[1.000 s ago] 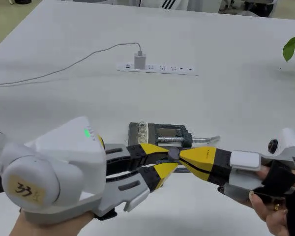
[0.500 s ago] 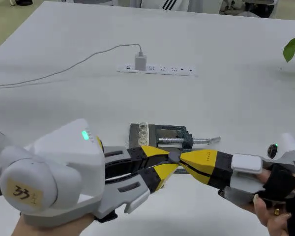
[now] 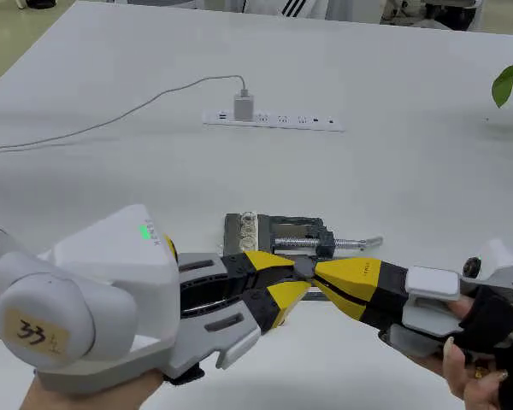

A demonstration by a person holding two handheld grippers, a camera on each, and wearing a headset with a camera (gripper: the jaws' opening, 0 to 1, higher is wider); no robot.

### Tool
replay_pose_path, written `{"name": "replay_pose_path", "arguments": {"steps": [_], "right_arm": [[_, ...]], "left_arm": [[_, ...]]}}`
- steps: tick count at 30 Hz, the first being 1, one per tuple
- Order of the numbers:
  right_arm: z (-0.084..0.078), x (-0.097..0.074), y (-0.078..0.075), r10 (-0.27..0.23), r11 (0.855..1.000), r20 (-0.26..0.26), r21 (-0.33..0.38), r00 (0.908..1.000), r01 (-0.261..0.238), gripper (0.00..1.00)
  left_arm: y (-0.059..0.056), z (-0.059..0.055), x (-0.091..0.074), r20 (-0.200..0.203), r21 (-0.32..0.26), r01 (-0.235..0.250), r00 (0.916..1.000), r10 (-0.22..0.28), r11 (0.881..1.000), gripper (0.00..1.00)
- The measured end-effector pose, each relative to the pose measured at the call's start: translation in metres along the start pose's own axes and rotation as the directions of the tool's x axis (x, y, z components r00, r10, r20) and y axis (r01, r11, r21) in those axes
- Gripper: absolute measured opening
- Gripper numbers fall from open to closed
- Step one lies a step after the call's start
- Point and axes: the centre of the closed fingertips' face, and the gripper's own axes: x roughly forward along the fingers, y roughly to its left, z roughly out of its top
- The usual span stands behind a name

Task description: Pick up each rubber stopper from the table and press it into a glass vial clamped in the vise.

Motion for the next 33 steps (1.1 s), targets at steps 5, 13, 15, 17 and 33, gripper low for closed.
{"name": "replay_pose_path", "arguments": {"steps": [5, 13, 15, 17, 33], "right_arm": [[0.0, -0.002, -0.001, -0.007, 0.999, 0.006, -0.038, 1.0, 0.007, 0.0], [0.004, -0.003, 0.001, -0.024, 0.987, 0.02, -0.156, 0.9995, 0.027, 0.0], [0.007, -0.004, 0.004, -0.023, 0.987, 0.036, -0.159, 0.9991, 0.028, 0.03], [0.009, -0.005, 0.006, -0.021, 0.979, 0.033, -0.203, 0.9992, 0.027, 0.08], [0.012, -0.008, 0.003, -0.243, 0.671, -0.026, -0.726, 0.9698, 0.149, 0.65]], "left_arm": [[-0.001, -0.001, 0.0, -0.004, 0.002, 0.0, 1.0, 0.0, 1.0, 0.05], [0.001, -0.002, 0.001, -0.008, -0.009, -0.006, 1.0, 0.006, 1.0, 0.04], [0.002, -0.004, 0.002, -0.015, -0.009, -0.008, 0.9999, 0.008, 1.0, 0.05], [0.002, -0.005, 0.002, -0.019, -0.008, -0.004, 0.9998, 0.004, 1.0, 0.05], [-0.001, -0.01, 0.004, -0.048, 0.006, 0.021, 0.9986, -0.021, 1.0, 0.05]]}}
